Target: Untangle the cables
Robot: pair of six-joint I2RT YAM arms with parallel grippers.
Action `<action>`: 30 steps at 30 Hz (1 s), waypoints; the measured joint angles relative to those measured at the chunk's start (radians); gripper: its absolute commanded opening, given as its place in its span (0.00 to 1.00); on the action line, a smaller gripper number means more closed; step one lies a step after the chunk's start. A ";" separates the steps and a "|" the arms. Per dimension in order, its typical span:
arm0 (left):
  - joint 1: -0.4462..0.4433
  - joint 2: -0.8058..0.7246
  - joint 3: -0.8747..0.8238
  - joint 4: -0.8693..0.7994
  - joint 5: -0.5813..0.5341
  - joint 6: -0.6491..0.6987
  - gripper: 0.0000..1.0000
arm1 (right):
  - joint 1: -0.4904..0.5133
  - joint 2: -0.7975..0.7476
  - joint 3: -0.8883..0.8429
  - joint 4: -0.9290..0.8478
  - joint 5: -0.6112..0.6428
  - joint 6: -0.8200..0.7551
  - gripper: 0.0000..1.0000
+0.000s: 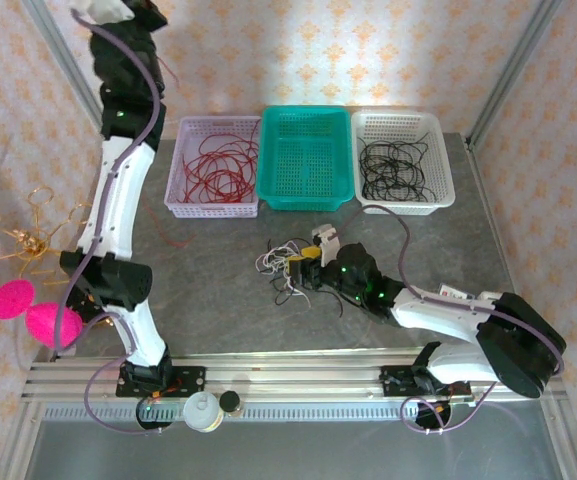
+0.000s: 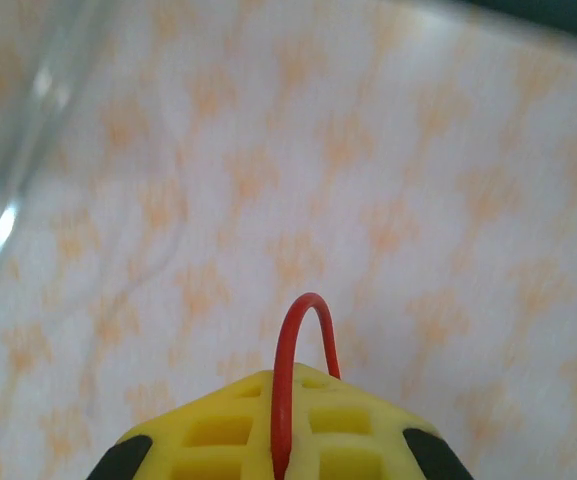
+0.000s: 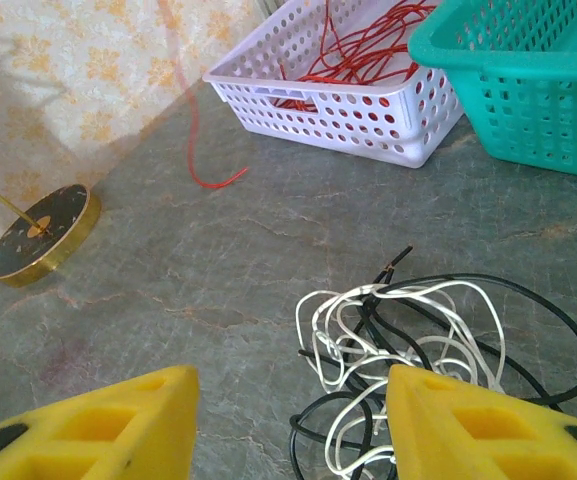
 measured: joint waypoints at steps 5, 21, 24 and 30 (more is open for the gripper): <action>-0.002 0.007 -0.171 -0.019 0.027 -0.069 0.00 | 0.000 0.013 0.000 0.000 0.005 -0.001 0.51; -0.031 0.121 -0.554 -0.046 0.091 -0.273 0.09 | 0.000 0.050 0.001 -0.022 0.007 0.007 0.47; -0.034 0.177 -0.588 -0.054 0.132 -0.290 0.35 | 0.000 0.050 0.001 -0.023 0.007 0.018 0.47; -0.035 0.191 -0.706 -0.071 0.169 -0.300 0.83 | 0.000 0.050 0.001 -0.026 0.013 0.033 0.47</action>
